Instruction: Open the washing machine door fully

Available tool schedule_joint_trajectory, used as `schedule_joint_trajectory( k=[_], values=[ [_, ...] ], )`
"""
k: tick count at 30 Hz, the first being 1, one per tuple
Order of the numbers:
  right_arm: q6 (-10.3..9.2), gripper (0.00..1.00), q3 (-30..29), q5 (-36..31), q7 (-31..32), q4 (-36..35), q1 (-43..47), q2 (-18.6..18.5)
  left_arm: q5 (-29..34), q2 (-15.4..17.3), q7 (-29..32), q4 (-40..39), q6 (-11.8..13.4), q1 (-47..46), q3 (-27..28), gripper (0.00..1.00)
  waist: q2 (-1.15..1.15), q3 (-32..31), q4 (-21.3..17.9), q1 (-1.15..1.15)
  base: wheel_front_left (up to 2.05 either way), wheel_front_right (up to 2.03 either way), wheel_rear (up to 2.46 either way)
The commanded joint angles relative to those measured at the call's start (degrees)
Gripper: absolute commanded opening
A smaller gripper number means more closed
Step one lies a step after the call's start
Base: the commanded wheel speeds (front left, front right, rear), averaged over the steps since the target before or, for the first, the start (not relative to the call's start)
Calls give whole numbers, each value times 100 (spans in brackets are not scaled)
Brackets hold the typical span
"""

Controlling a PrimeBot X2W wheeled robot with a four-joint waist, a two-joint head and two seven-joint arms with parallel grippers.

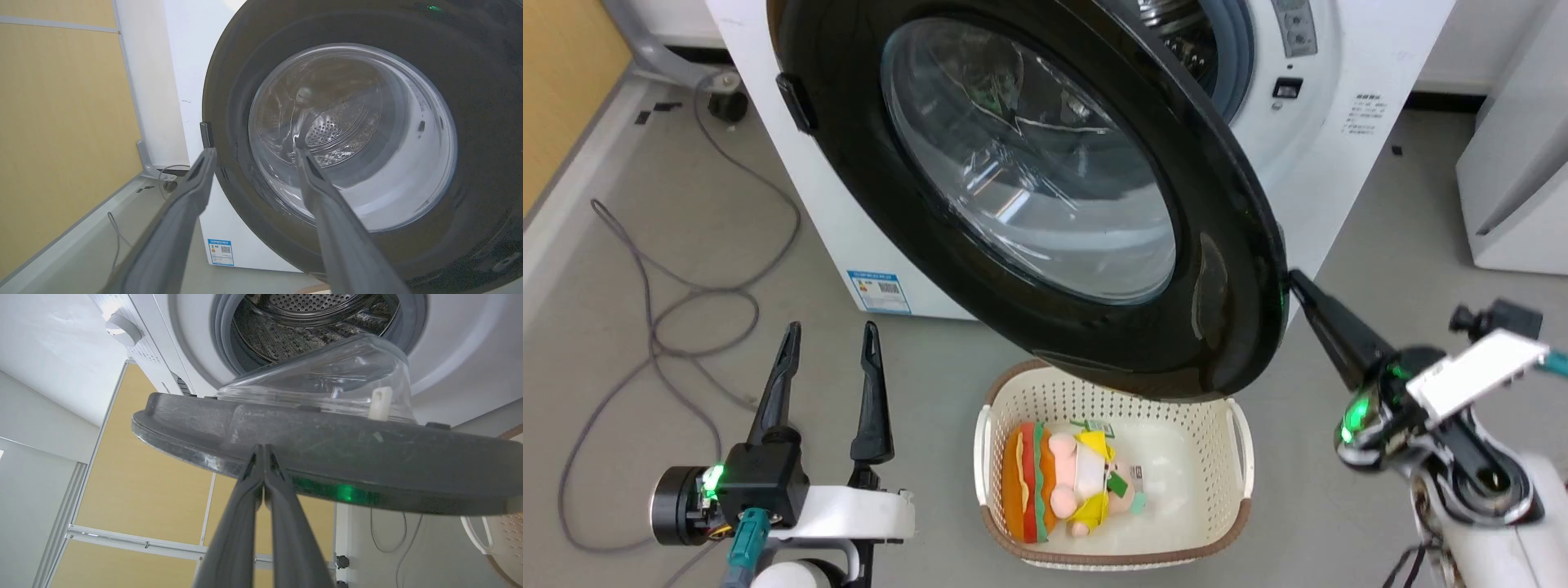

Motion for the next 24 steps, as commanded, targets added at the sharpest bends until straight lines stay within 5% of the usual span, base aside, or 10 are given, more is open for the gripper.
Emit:
schedule_joint_trajectory(
  k=[1,16,24],
  values=[
    [6,0,-18,20,-31,-237,320,93,41,10,-30,-4,-29,99,32,100,0,-79,2,1,0,0,0],
    [6,0,173,41,76,-1006,1137,386,75,10,-30,-17,-71,190,99,100,0,-187,-13,1,0,0,0],
    [6,0,-372,176,-120,-1349,1127,385,66,10,-30,-10,-64,234,95,100,0,-278,16,1,0,0,0]
  ],
)
